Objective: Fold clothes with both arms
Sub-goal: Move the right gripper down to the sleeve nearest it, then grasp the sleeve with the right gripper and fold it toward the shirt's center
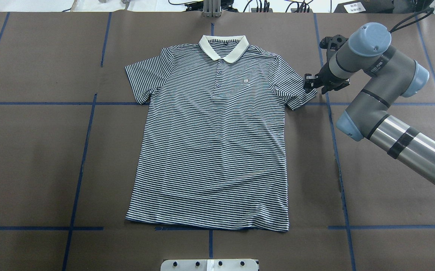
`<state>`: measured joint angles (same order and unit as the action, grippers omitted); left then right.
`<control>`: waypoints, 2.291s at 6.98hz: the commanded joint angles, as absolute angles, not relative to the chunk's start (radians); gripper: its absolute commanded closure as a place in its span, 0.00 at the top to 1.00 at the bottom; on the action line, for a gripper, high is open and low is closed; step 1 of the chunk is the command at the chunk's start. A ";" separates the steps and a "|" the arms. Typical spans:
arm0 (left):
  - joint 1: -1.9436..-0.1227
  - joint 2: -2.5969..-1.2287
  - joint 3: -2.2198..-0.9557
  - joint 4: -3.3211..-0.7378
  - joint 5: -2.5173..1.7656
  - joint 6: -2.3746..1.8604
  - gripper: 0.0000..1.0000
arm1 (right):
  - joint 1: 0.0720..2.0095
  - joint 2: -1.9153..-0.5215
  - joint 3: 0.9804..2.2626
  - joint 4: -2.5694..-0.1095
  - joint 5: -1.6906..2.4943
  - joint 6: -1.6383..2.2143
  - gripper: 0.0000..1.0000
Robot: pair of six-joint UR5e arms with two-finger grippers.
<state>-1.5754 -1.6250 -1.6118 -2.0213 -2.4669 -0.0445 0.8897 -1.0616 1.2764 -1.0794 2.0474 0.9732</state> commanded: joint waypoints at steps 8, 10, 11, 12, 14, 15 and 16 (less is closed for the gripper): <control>-1.575 -1.635 -1.612 -2.019 -2.533 -0.048 1.00 | 0.902 -1.022 1.405 -1.078 2.059 0.989 0.00; -1.575 -1.634 -1.614 -2.019 -2.531 -0.048 1.00 | 0.885 -0.955 1.413 -1.092 2.056 1.122 0.00; -1.575 -1.632 -1.614 -2.020 -2.533 -0.048 1.00 | 0.847 -0.925 1.411 -1.106 2.025 1.156 0.00; -1.575 -1.631 -1.614 -2.020 -2.533 -0.046 1.00 | 0.798 -0.867 1.392 -1.149 1.932 1.169 0.00; -1.575 -1.629 -1.614 -2.022 -2.533 -0.048 1.00 | 0.750 -0.725 1.225 -1.172 1.811 1.209 0.00; -1.575 -1.629 -1.614 -2.020 -2.531 -0.051 1.00 | 0.747 -0.686 1.156 -1.166 1.772 1.206 0.00; -1.575 -1.631 -1.614 -2.022 -2.531 -0.054 1.00 | 0.749 -0.686 1.149 -1.163 1.770 1.198 0.00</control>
<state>-1.5754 -1.6295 -1.6137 -2.0211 -2.5316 -0.0504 0.7517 -0.7078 1.1876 -1.1659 1.7928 1.2024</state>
